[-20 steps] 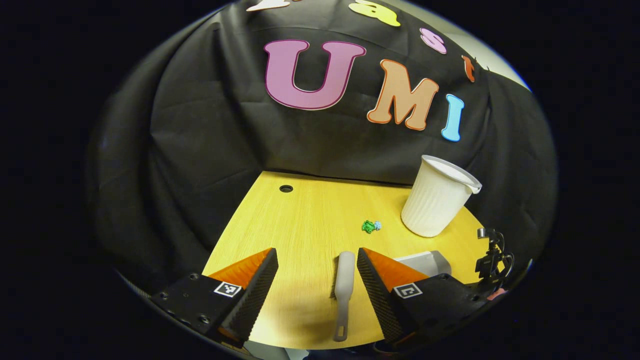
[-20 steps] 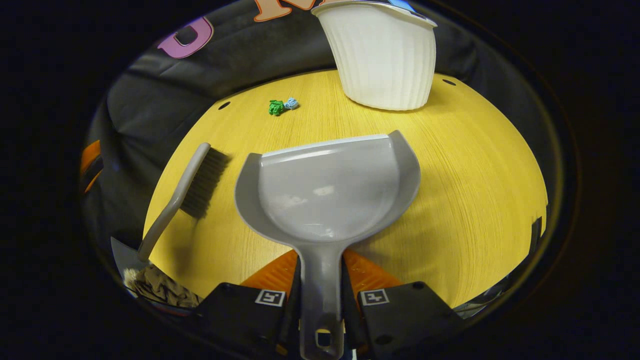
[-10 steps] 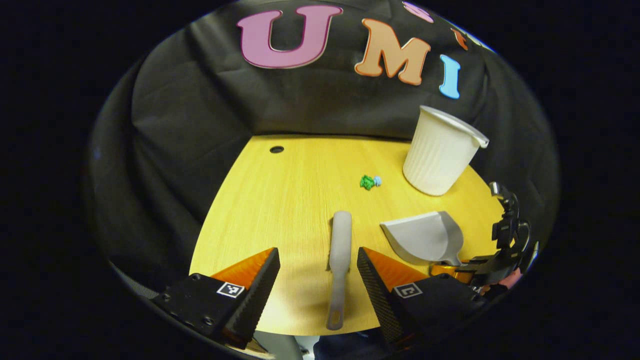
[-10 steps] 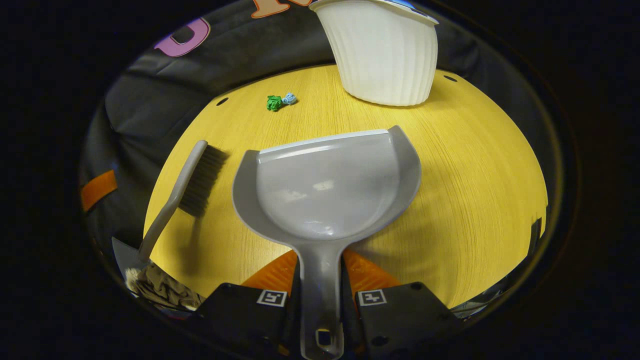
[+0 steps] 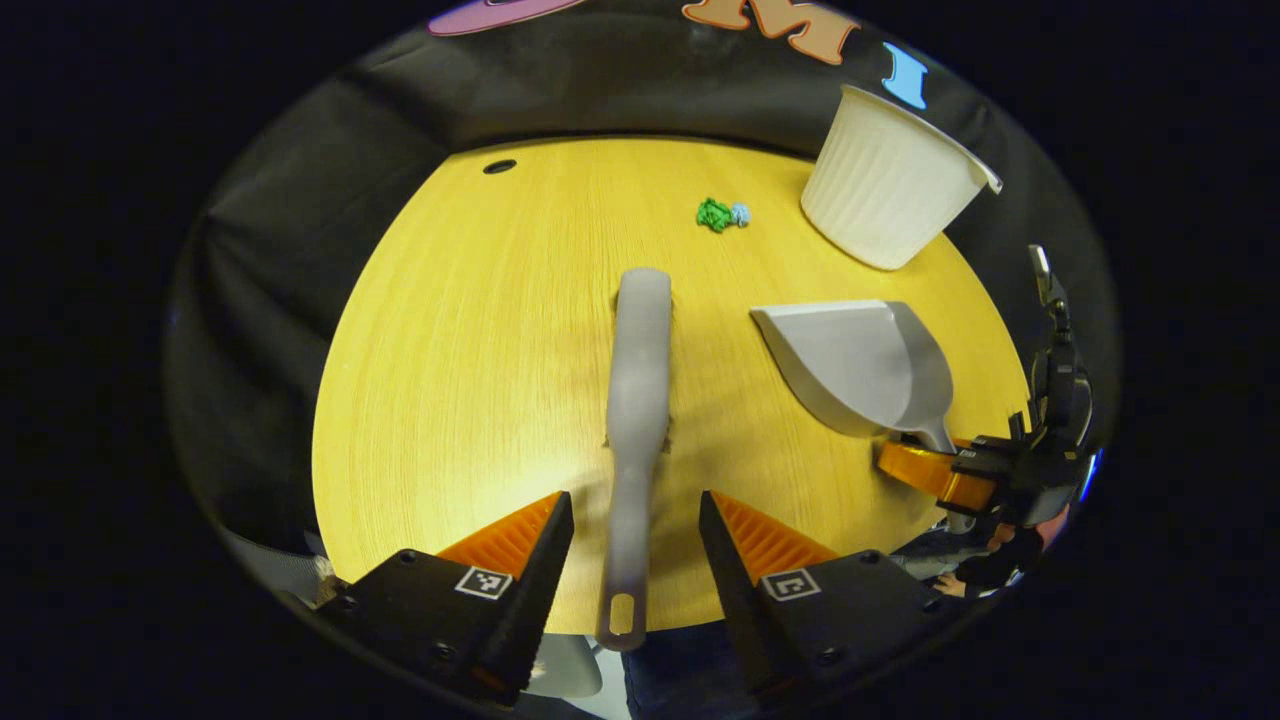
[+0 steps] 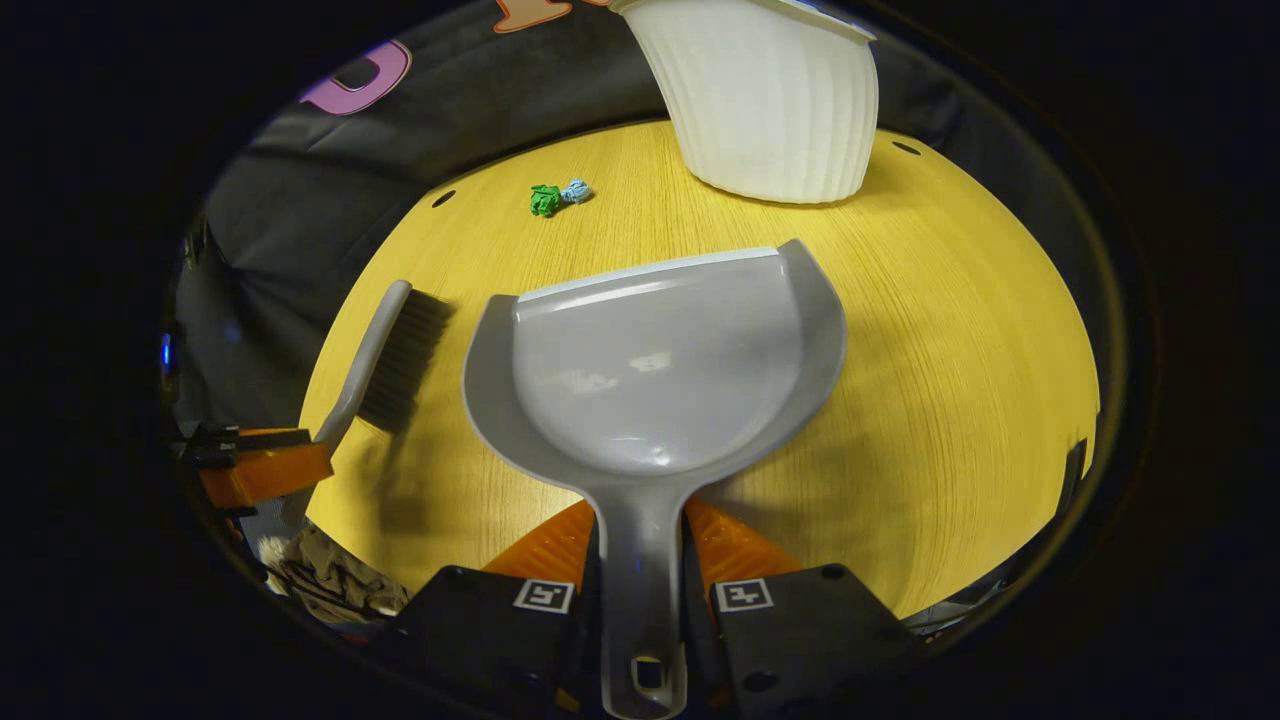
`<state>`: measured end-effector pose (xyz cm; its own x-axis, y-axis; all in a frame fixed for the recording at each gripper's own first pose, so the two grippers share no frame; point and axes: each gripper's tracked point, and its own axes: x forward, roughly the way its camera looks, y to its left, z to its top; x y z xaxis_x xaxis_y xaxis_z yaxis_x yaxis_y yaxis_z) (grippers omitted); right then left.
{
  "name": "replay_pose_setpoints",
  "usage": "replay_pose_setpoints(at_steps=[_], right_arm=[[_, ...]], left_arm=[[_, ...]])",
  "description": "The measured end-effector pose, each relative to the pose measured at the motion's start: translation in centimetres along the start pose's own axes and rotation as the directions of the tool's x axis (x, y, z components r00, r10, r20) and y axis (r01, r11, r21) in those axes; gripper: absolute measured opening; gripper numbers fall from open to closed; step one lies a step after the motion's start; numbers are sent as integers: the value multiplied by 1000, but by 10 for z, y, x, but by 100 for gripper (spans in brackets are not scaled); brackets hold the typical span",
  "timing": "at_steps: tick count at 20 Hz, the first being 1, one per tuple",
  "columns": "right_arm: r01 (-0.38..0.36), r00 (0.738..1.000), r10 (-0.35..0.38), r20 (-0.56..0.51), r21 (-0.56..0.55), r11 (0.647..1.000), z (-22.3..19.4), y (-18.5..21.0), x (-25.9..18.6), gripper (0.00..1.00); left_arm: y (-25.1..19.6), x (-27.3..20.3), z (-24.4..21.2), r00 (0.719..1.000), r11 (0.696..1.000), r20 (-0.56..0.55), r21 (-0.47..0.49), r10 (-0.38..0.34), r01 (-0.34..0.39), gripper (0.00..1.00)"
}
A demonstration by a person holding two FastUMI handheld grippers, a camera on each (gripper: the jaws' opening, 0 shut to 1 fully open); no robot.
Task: Pick up the small broom and dustpan from the desktop, sweep the trash into the dustpan with the broom, and then empty the trash into the garbage bin.
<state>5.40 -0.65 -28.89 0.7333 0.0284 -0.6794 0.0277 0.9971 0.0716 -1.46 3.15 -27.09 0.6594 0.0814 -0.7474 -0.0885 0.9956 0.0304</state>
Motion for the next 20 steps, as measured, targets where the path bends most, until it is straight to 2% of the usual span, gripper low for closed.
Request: replay_pose_setpoints(at_steps=[2, 3, 4, 6, 9, 11, 17, 20], right_arm=[[-3, 1000, 3, -3, -5, 1000, 1, -1, 0, 34], [-4, 1000, 4, -5, -6, 1000, 2, -1, 0, 37], [-5, 1000, 5, -7, -7, 1000, 2, -1, 1, 37], [-7, 1000, 7, -10, -7, 1000, 3, -2, 2, 37], [-9, 1000, 9, -12, -14, 1000, 4, -3, 2, 37], [-10, 1000, 9, -13, -15, 1000, 4, -3, 2, 37], [-19, 1000, 19, -14, -25, 999, 4, -3, 2, 37], [-27, 1000, 26, -16, -35, 999, 4, -3, 1, 37]], left_arm=[[-2, 7, -4, 1000, 1000, -24, -2, -3, 3, 66], [-4, 10, -5, 999, 1000, -34, -7, -5, 5, 57], [-5, 12, -7, 999, 1000, -43, -7, -5, 5, 52], [-5, 16, -11, 998, 1000, -65, -8, -4, 4, 34], [-1, 23, -15, 995, 1000, -98, -2, 13, -13, 34], [2, 24, -15, 993, 1000, -115, -14, 24, -26, 24], [2, 30, -11, 988, 998, -150, -60, 25, -34, 20], [5, 30, -5, 988, 999, -148, -28, 32, -37, 17]])
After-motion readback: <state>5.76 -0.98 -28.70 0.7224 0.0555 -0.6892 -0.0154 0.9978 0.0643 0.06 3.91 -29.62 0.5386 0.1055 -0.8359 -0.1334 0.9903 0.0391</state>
